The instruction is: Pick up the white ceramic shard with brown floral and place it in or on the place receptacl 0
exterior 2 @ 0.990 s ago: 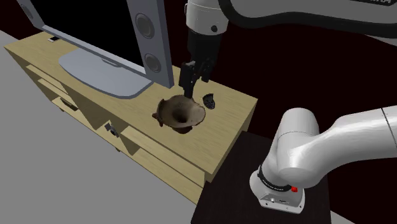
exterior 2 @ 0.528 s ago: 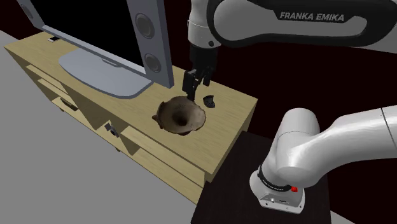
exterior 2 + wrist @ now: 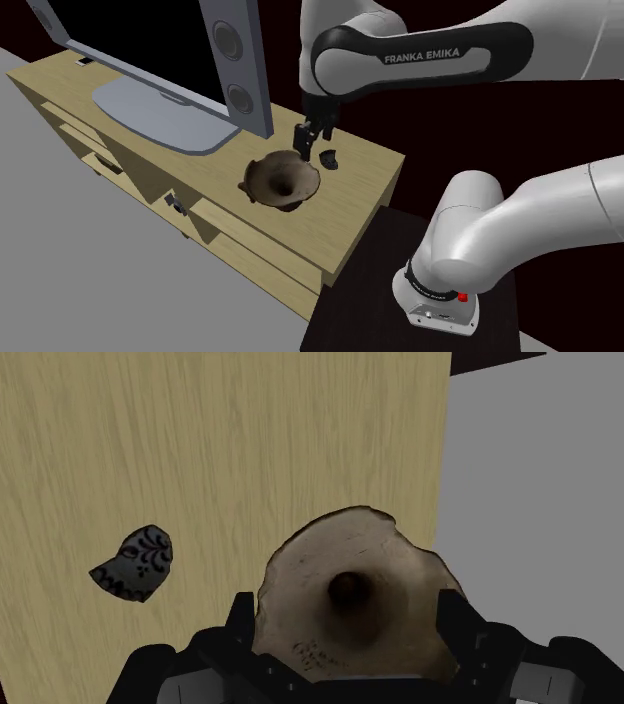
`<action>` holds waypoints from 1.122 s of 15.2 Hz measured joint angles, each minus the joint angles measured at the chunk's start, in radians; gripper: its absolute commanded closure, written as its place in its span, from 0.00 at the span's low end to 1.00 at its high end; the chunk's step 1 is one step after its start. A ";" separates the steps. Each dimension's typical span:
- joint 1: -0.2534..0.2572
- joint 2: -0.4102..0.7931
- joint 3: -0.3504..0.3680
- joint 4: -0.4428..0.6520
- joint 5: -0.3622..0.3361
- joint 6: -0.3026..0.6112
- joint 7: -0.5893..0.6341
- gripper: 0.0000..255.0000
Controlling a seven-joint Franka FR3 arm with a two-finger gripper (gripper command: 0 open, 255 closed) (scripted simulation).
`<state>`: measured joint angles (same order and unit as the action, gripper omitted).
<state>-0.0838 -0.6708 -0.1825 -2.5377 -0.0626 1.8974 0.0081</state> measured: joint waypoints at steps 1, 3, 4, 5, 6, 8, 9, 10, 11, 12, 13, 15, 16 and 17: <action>-0.007 0.017 -0.010 -0.014 -0.010 0.027 -0.006 0.00; -0.024 0.053 -0.034 -0.043 -0.032 0.084 -0.024 0.00; -0.034 0.073 -0.049 -0.049 -0.044 0.108 -0.036 0.00; -0.042 0.098 -0.062 -0.045 -0.053 0.126 -0.046 0.00; -0.049 0.130 -0.076 -0.048 -0.063 0.156 -0.056 0.00; -0.062 0.177 -0.098 -0.057 -0.079 0.208 -0.069 0.00; -0.072 0.207 -0.115 -0.055 -0.089 0.232 -0.083 0.00; -0.076 0.236 -0.124 -0.054 -0.094 0.258 -0.087 0.00; -0.084 0.261 -0.138 -0.056 -0.102 0.282 -0.098 0.00; -0.091 0.294 -0.153 -0.053 -0.108 0.310 -0.110 0.00; -0.097 0.324 -0.166 -0.053 -0.113 0.337 -0.119 0.00; -0.106 0.408 -0.196 -0.026 -0.113 0.389 -0.148 0.00; -0.110 0.443 -0.208 -0.016 -0.112 0.412 -0.158 0.00; -0.114 0.471 -0.216 -0.018 -0.113 0.439 -0.164 0.00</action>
<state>-0.1980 -0.2003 -0.3989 -2.5560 -0.1758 2.3363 -0.1558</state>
